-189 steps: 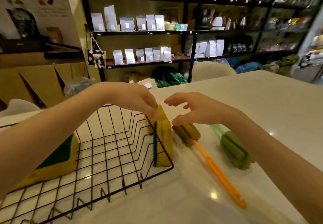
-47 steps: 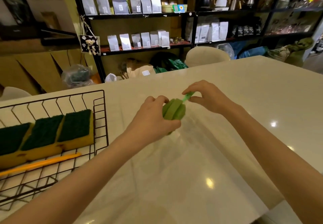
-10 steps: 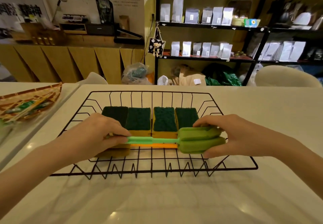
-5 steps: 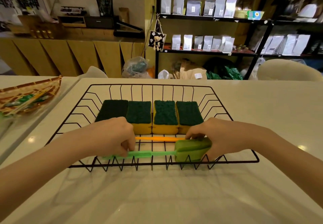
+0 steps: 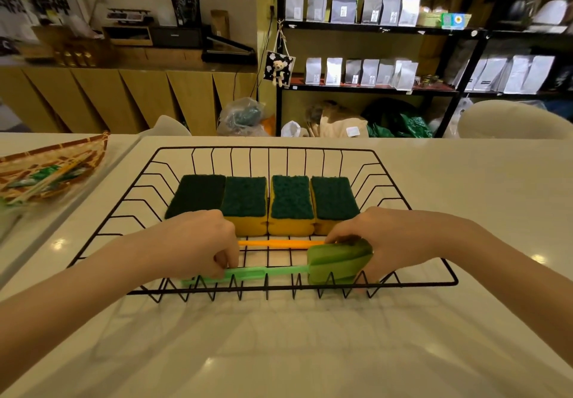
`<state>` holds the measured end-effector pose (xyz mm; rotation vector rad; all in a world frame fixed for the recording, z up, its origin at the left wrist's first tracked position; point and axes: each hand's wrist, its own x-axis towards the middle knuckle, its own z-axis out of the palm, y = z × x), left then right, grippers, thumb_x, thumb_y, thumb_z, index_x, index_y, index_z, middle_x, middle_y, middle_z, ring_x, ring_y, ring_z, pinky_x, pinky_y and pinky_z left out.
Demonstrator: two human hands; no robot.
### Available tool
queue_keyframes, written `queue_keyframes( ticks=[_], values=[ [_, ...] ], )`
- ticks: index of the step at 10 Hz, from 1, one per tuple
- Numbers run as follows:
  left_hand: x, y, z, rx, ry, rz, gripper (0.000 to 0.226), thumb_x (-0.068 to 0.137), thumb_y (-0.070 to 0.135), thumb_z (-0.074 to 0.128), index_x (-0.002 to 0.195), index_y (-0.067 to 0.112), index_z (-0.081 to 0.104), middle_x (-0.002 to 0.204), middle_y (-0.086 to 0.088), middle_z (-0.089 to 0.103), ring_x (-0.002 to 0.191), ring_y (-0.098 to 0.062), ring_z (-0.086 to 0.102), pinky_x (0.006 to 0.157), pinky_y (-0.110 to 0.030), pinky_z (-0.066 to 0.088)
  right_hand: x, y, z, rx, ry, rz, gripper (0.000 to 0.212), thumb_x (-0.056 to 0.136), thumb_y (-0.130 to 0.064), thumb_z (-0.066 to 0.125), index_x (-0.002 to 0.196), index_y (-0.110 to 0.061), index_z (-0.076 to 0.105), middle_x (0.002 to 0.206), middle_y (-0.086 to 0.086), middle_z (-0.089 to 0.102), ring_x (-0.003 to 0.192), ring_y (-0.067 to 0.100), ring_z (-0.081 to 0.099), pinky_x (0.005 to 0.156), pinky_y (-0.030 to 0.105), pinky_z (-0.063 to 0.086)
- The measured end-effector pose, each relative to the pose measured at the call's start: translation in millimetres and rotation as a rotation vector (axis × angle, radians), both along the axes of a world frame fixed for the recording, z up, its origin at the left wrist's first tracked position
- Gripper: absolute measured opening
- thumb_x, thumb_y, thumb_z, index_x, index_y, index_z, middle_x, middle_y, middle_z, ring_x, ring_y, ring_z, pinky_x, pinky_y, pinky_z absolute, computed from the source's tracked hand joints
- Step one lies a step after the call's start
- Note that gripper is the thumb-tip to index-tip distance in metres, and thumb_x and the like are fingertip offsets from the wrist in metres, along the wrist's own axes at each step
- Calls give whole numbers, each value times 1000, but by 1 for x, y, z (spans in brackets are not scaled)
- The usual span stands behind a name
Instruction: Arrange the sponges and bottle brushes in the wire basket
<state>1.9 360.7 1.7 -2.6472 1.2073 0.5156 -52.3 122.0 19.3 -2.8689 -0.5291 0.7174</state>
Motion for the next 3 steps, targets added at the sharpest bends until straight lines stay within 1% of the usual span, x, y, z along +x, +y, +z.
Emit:
queue_keyframes(
  ticks=[1,2,3],
  values=[
    [2,4,4,-94,96,41,28,85,20,60,111,26,65,100,16,70,89,3,63,83,-11,49,-1,-2,4,13,29,-21,61,75,-29,67,130,-31,40,119,-7,52,104,12,49,88,26,45],
    [9,5,18,-206,216,8,28,84,22,60,111,30,65,93,31,61,86,12,60,82,-7,47,-3,-5,21,52,-36,-40,63,74,-41,67,130,-35,39,123,-14,52,110,8,48,95,27,42],
    [17,4,40,-381,303,77,32,83,23,62,112,35,61,106,25,65,97,10,61,87,-7,48,-18,-11,35,209,-240,-110,64,74,-46,64,131,-39,36,129,-16,51,113,-1,46,98,24,40]
  ],
)
